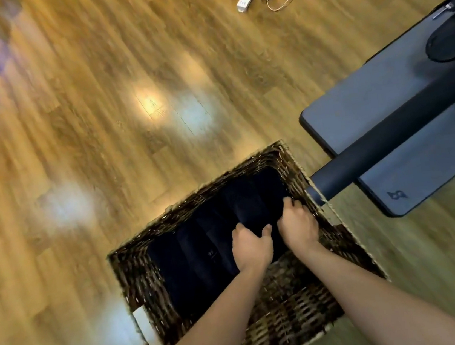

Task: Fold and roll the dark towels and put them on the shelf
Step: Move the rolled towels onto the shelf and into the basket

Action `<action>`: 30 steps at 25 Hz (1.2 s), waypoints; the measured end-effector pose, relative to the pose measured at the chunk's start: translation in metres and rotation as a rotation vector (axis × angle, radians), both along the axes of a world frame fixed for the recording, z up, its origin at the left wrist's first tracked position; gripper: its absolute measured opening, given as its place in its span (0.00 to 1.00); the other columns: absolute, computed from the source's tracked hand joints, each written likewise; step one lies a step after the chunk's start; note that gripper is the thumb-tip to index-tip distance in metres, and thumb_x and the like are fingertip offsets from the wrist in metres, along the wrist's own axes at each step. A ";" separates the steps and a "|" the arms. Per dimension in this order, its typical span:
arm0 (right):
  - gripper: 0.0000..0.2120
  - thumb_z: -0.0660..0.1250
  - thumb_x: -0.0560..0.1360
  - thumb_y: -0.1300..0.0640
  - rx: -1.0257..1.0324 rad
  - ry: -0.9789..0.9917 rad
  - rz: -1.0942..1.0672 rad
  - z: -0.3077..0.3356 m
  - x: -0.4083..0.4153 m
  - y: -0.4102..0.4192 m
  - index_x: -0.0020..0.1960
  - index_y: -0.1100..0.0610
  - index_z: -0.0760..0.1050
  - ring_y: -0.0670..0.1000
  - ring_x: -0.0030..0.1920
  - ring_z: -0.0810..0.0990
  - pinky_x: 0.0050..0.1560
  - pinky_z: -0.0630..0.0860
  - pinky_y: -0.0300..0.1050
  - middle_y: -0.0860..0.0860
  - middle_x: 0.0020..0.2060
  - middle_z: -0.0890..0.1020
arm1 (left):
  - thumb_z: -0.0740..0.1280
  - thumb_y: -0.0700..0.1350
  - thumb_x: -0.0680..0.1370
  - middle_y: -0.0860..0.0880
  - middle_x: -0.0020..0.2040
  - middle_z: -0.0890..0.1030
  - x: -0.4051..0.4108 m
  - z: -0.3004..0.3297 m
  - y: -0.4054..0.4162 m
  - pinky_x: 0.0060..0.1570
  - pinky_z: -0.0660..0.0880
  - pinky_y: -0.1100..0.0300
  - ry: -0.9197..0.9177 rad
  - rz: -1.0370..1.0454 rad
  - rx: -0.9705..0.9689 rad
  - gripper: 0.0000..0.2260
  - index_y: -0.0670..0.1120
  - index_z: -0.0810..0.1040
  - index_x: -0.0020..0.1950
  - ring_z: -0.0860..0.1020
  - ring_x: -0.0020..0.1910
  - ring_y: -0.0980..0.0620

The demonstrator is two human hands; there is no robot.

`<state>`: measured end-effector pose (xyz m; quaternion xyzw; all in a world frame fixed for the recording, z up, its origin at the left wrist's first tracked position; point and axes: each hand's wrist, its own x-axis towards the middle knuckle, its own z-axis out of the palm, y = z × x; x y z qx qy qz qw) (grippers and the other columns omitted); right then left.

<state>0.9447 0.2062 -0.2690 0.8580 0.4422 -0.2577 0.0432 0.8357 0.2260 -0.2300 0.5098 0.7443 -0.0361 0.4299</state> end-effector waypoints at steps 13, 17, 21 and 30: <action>0.20 0.61 0.79 0.49 0.031 0.063 -0.048 0.117 -0.016 -0.078 0.68 0.53 0.67 0.54 0.61 0.76 0.58 0.75 0.48 0.53 0.60 0.78 | 0.67 0.58 0.77 0.48 0.64 0.76 -0.052 0.082 -0.014 0.58 0.74 0.56 -0.022 -0.228 -0.144 0.26 0.46 0.69 0.70 0.76 0.60 0.48; 0.19 0.60 0.79 0.50 0.111 0.004 -0.131 0.201 -0.056 -0.118 0.68 0.53 0.68 0.53 0.59 0.78 0.57 0.73 0.46 0.52 0.59 0.79 | 0.65 0.56 0.78 0.54 0.50 0.80 -0.086 0.162 -0.042 0.52 0.75 0.59 -0.113 -0.447 -0.037 0.16 0.49 0.74 0.62 0.78 0.50 0.55; 0.15 0.60 0.79 0.50 0.184 -0.021 -0.276 0.265 -0.105 -0.165 0.64 0.54 0.71 0.54 0.55 0.79 0.52 0.75 0.46 0.53 0.56 0.80 | 0.64 0.55 0.79 0.54 0.45 0.81 -0.129 0.225 -0.065 0.47 0.74 0.60 -0.179 -0.706 0.093 0.11 0.51 0.75 0.58 0.78 0.44 0.55; 0.18 0.60 0.77 0.46 0.146 -0.008 -0.727 0.305 -0.254 -0.348 0.64 0.50 0.73 0.54 0.59 0.78 0.55 0.75 0.47 0.51 0.58 0.80 | 0.65 0.54 0.77 0.52 0.52 0.81 -0.200 0.257 -0.192 0.52 0.73 0.59 -0.262 -1.413 0.174 0.13 0.50 0.77 0.58 0.79 0.53 0.52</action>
